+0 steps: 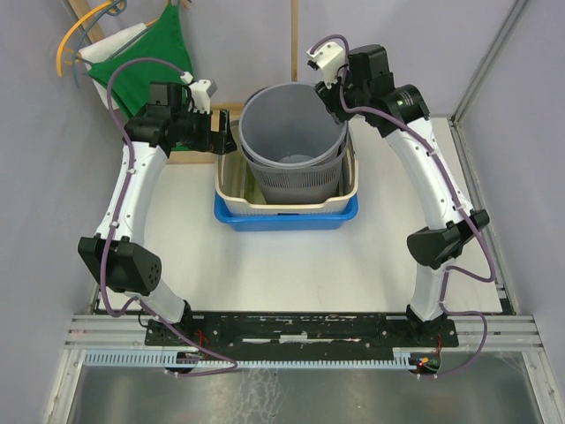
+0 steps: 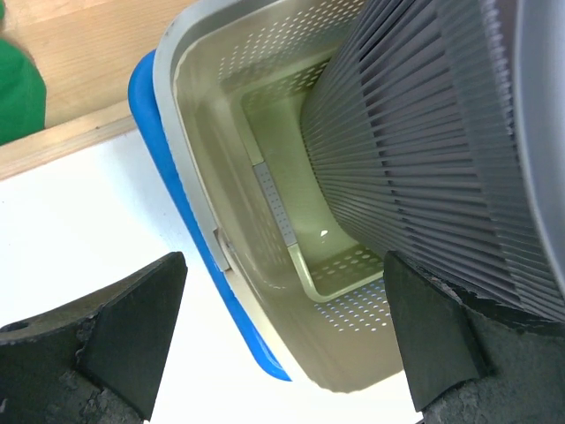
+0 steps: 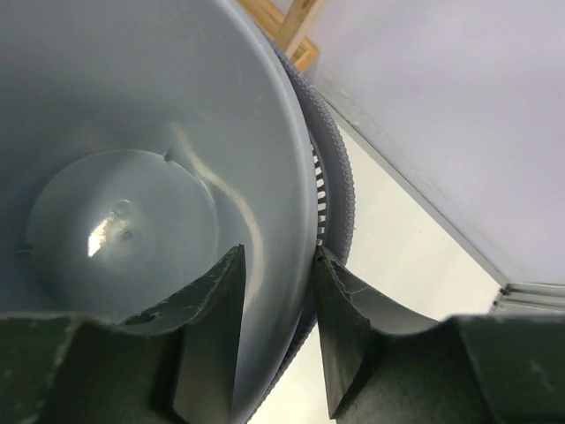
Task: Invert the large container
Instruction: Pick up the container from the container.
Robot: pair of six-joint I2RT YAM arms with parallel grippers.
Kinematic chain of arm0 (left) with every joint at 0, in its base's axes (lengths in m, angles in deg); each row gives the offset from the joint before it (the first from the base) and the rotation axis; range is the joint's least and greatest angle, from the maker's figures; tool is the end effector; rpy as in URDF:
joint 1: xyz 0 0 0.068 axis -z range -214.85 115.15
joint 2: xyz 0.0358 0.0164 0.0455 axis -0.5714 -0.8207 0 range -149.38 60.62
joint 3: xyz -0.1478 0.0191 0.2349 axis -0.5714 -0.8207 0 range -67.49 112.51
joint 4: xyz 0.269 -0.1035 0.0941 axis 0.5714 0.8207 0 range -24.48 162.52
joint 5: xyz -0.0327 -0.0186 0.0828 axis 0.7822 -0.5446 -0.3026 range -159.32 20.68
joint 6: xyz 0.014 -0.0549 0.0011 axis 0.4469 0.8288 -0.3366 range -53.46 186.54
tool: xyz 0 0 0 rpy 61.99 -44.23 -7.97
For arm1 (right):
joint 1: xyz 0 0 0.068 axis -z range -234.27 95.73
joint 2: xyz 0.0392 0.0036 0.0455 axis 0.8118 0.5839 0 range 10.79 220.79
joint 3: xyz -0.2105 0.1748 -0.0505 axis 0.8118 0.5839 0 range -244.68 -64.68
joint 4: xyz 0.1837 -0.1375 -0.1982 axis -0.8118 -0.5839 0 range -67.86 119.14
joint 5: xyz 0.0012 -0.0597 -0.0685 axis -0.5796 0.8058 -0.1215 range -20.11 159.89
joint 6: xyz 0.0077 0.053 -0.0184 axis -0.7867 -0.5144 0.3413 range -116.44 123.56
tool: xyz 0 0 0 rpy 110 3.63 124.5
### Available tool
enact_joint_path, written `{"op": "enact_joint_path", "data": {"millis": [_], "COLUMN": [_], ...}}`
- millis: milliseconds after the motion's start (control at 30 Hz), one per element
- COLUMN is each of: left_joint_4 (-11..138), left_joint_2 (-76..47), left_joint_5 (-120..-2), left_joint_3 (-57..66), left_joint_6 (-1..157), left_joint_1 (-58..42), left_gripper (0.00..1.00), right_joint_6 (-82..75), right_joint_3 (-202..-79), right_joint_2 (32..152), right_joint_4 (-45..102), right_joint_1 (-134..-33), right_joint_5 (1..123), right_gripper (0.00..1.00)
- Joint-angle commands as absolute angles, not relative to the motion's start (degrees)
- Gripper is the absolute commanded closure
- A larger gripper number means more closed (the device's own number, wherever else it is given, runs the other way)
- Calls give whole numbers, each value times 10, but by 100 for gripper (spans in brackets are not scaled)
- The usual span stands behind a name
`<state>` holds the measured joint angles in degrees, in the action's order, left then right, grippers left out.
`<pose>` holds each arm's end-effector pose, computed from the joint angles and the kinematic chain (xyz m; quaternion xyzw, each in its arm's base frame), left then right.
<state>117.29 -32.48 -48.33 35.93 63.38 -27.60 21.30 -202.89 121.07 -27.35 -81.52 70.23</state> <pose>0.3866 -0.0635 0.4199 0.1559 0.8858 -0.1804 0.3980 0.3917 0.2015 0.5006 -0.3274 0.7948 0.0398 0.5094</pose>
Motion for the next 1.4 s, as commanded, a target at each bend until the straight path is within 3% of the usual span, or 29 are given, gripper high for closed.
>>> {"op": "enact_joint_path", "data": {"millis": [0,300,933,1367], "left_joint_4": [1155,1151,1148,1148], "left_joint_2": [-304,-299,-319,-319], "left_joint_5": [-503,-535,-601,-709], "left_joint_3": [355,355,392,504], "left_joint_6": [603,589,578,561], "left_joint_1": [-276,-276,-275,-276], "left_gripper": [1,1,1,1], "right_joint_6": [235,244,213,176], "right_joint_3": [-2021,-2023,-2036,-2206], "right_joint_2": [1186,1195,1084,1097], "right_joint_4": [-244,-257,-142,-110], "right_joint_1": [-833,-842,-860,-860], "right_joint_5": [745,776,785,750], "right_gripper": [61,99,100,100]}}
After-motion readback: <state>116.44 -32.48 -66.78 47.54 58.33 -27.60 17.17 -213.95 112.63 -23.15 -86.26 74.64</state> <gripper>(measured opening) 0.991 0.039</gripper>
